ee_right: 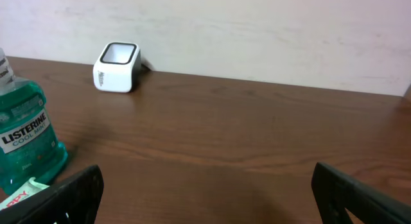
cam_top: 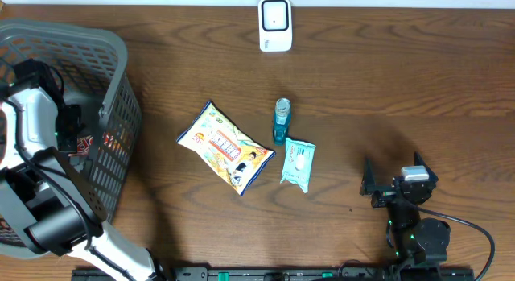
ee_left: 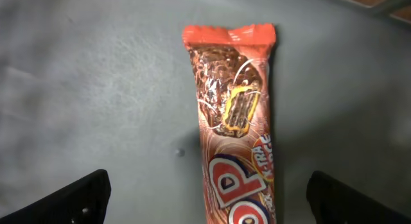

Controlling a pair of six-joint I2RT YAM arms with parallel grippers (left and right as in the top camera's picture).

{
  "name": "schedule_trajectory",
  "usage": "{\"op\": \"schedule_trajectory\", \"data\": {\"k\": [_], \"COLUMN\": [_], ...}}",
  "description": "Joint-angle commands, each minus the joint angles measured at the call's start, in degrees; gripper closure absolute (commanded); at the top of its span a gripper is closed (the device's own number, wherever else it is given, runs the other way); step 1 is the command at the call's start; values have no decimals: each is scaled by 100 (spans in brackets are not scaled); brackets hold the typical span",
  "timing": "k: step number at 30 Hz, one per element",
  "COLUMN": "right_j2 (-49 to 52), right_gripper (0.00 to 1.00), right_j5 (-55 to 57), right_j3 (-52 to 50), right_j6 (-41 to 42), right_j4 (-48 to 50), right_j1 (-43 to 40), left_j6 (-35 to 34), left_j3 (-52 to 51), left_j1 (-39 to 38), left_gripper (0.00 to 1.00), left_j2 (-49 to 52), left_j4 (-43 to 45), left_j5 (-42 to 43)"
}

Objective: Scan the item barcode
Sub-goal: 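Move the left gripper into the basket and grasp the red Top chocolate bar, then carry the chocolate bar right of the green pack and release it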

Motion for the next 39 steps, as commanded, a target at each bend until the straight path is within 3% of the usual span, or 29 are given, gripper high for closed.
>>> {"op": "schedule_trajectory", "data": {"k": [1,10,11,15,24,39], "right_j2": [-9,-7,-9,-7,-7,-9], "right_gripper": [1,1,1,1,1,1], "right_j5": [26,26,26,26,26,26], "right_j3": [-7,-7,-7,-7,-7,-7], "right_j6": [74,74,74,74,74,72], "right_j4": [-24,-24,-24,-24,-24,-24], "right_j1": [-57,-57,-57,-57,-57,-57], "left_j6": [-199,-201,-201,-94,527,623], "left_j3": [-203,-297,-297,-297,-186,-175], "left_j1": [35,31,26,13,20,15], "left_gripper": [2,2,7,92,93,93], "left_j2": [188,619,688,914,334,-3442], "left_j4": [199,553,575,535,411,623], "left_j5": [63,339,363,503,446,522]}}
